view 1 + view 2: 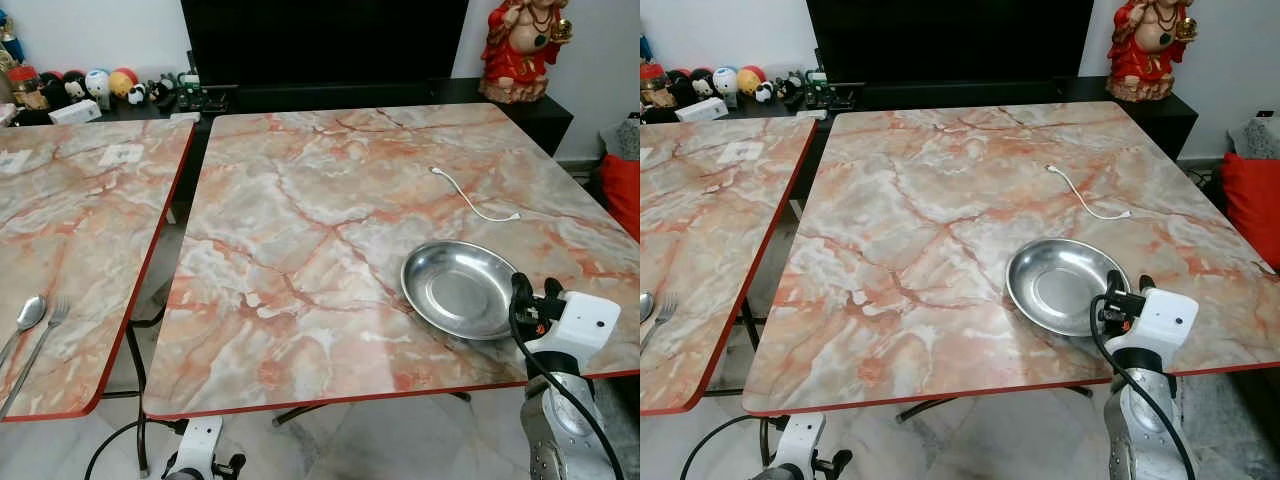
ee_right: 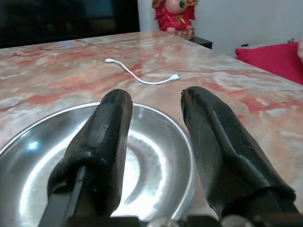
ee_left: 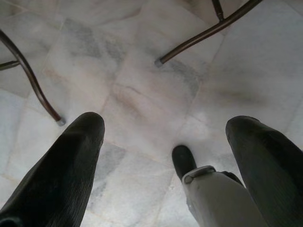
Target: Setting the table
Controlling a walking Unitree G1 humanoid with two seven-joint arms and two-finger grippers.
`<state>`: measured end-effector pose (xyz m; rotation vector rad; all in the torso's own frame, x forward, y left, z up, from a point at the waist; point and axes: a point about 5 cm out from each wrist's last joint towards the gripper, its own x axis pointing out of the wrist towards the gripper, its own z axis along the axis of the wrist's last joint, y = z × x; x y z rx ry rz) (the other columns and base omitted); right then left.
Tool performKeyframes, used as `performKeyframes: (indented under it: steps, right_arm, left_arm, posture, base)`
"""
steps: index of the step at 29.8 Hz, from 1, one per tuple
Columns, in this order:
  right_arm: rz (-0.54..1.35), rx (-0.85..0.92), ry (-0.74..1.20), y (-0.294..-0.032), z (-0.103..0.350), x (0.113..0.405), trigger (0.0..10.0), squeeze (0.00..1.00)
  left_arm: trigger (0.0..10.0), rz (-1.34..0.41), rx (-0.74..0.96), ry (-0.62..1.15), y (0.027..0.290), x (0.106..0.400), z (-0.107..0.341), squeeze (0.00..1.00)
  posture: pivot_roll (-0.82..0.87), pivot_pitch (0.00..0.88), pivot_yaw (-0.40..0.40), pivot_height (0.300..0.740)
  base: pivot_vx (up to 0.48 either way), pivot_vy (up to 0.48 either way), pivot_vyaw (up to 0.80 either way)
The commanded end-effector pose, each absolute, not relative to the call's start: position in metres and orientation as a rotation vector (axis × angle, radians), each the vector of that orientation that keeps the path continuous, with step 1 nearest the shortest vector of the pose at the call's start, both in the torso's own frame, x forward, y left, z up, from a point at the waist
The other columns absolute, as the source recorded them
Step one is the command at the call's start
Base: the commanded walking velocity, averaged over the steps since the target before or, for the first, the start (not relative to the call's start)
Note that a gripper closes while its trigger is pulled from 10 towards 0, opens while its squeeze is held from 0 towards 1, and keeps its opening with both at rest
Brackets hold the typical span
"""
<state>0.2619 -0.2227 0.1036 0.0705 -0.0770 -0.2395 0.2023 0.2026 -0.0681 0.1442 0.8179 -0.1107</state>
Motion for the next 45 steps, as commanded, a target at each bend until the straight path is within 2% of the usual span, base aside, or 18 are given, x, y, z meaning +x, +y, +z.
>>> performKeyframes:
  steps: [1, 27, 36, 45]
  right_arm:
    - [-0.23, 0.068, -0.074, -0.2208, 0.1009, 0.2612, 10.0, 0.0]
    - [-0.216, 0.067, -0.074, -0.2196, 0.0994, 0.2627, 10.0, 0.0]
    - [-0.178, 0.077, -0.081, -0.2136, 0.1, 0.2628, 10.0, 0.0]
    - [-0.19, 0.104, -0.075, -0.2149, 0.0989, 0.2629, 10.0, 0.0]
  left_arm:
    - [10.0, -0.12, 0.149, 0.817, 0.2015, 0.2014, -0.0686, 0.0]
    - [10.0, -0.106, 0.144, 0.82, 0.2033, 0.2001, -0.0691, 0.0]
    - [10.0, -0.098, 0.144, 0.827, 0.2046, 0.2, -0.0692, 0.0]
    - [10.0, -0.077, 0.13, 0.843, 0.2076, 0.1984, -0.0701, 0.0]
  posture:
    - [0.0, 0.0, -0.007, 0.74]
    - [0.01, 0.0, -0.01, 0.74]
    - [0.01, 0.0, -0.009, 0.74]
    - [0.01, 0.0, -0.009, 0.74]
  base:
    - [0.0, 0.0, 0.0]
    - [0.0, 0.0, 0.0]
    - [0.0, 0.0, 0.76]
    - [0.0, 0.034, 0.0]
